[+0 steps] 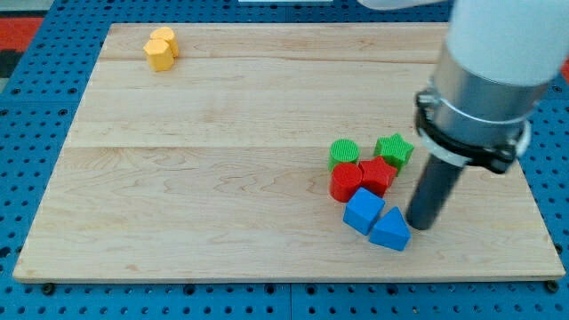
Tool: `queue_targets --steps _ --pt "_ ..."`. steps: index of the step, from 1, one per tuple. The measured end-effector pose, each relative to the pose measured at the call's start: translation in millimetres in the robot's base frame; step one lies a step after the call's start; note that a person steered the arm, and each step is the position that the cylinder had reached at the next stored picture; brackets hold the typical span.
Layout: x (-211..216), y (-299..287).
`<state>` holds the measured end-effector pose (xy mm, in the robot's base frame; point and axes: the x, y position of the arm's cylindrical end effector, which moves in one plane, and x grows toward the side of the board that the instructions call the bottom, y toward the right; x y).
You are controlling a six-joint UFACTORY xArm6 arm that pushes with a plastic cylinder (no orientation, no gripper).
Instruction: Move the blue cube to the bottom left
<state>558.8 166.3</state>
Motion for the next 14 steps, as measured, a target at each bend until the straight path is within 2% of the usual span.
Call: queue_targets --steps 1,2,4,7,8,10,11,12,13,14 --pt "24 20" --pt "34 6" --pt "-8 -38" --pt "-15 -130" --pt "-10 -168" --pt "28 -179" --pt "45 -204" --pt "49 -215" --pt "43 -195" --pt "35 -140"
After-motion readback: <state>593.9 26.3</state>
